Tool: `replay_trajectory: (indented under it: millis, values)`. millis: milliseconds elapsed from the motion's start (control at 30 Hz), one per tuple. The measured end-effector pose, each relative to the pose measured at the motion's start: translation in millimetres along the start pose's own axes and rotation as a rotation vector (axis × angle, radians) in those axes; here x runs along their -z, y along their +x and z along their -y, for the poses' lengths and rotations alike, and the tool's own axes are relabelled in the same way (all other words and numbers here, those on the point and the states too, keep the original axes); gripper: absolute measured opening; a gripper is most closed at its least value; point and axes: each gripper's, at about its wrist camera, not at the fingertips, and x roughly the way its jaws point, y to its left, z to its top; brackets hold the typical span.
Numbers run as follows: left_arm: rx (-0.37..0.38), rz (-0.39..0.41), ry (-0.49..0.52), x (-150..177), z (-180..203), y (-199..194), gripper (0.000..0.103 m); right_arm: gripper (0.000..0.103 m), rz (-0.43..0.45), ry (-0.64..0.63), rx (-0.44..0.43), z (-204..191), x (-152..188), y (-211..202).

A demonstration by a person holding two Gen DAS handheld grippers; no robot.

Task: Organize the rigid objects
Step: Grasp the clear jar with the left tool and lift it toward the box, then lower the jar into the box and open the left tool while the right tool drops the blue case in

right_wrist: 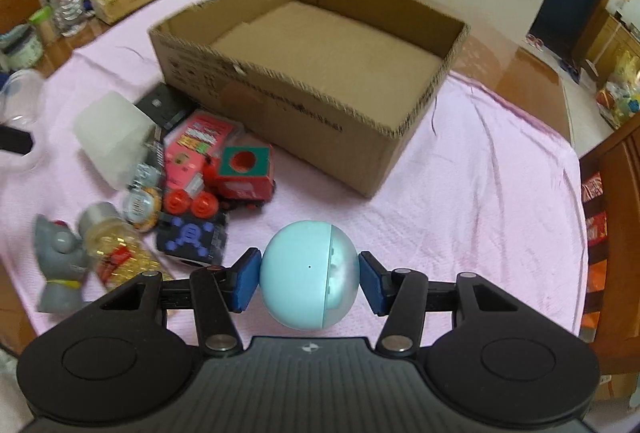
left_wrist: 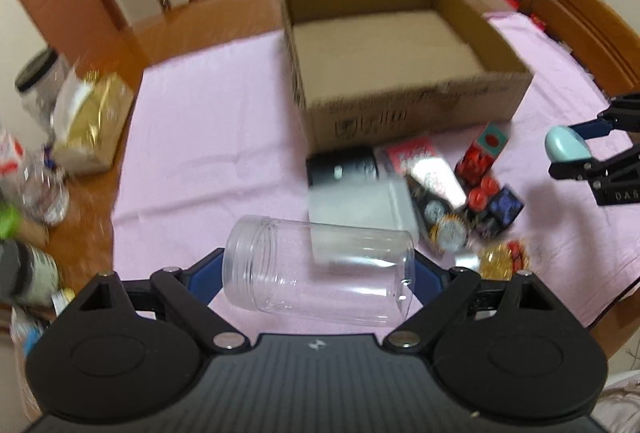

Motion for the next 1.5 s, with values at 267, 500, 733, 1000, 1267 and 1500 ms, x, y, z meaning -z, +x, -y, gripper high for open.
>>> replay_trajectory:
  millis: [267, 500, 733, 1000, 1267, 1500]
  values:
    - [0.071, 0.114, 0.005, -65.0, -1.4, -3.1, 0.091, 0.058, 0.082, -0.022, -0.003, 3.0, -37.4, -34.8]
    - [0.092, 0.151, 0.003, -133.0, 4.3, 46.3, 0.091, 0.058, 0.153, -0.028, 0.016, 11.4, -73.6, -39.0]
    - [0.088, 0.119, -0.033, -178.8, 4.0, 100.5, 0.091, 0.058, 0.165, -0.003, 0.035, 25.5, -98.0, -23.1]
    - [0.007, 0.144, -0.01, -207.0, 10.5, 136.0, 0.094, 0.058, 0.159, 0.041, 0.041, 38.9, -114.9, -9.1]
    - [0.031, 0.171, -0.041, -204.2, 2.0, 126.7, 0.094, 0.058, 0.141, 0.052, 0.05, 43.8, -121.7, 1.9]
    - [0.008, 0.182, -0.032, -193.8, -9.4, 101.5, 0.097, 0.058, 0.133, 0.056, 0.056, 48.1, -130.7, 11.8]
